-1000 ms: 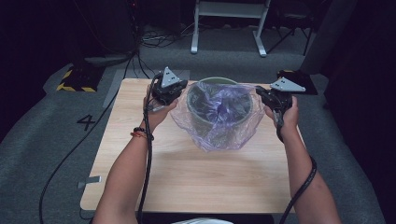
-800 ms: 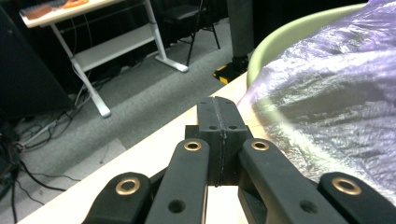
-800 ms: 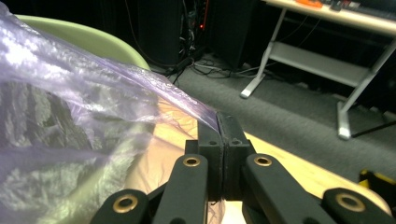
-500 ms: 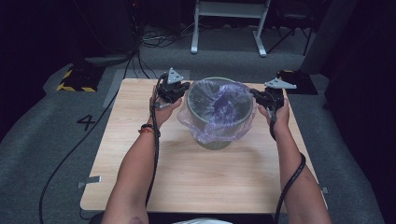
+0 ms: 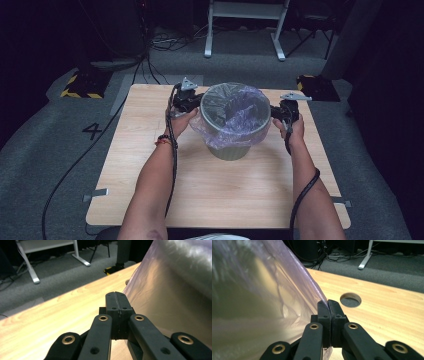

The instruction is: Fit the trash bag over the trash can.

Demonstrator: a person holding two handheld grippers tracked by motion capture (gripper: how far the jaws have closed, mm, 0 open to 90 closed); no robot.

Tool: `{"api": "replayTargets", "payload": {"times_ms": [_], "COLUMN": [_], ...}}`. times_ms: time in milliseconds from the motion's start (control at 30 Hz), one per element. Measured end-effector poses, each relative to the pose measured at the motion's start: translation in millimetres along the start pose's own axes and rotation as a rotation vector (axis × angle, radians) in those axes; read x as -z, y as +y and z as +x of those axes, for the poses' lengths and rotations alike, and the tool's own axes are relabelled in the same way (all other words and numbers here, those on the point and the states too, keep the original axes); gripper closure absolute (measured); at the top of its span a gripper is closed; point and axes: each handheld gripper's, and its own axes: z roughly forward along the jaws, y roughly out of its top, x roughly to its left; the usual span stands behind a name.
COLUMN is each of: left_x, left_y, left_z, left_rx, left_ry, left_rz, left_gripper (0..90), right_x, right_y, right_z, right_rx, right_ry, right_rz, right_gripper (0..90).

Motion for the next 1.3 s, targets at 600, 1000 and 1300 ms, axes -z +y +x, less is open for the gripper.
{"api": "replayTargets", "payload": {"times_ms": [600,1000,1300], "left_x": [6.9,46.4,84.2], "left_y": [-36.3,-51.0,-49.4], "left_z": [1.9,5.3,-9.1], "left_rx": [-0.008,0.01,-0.106], "left_ry": [-0.031,0.058,0.046], "left_rz": [0.06,-0.017,-0.036], "left_gripper": [90.0,65.8,50.3], "right_x": [1.8,24.8,48.3], "right_y": [-41.3,-46.9,-47.1], "right_z": [-5.1,-6.4,-10.0], "right_rx": [0.005,0.045,0.101], "right_ry": [0.036,0.005,-0.026], "right_rz": [0.044,0.006,0.0], "right_gripper": [87.4,63.7,42.4]}}
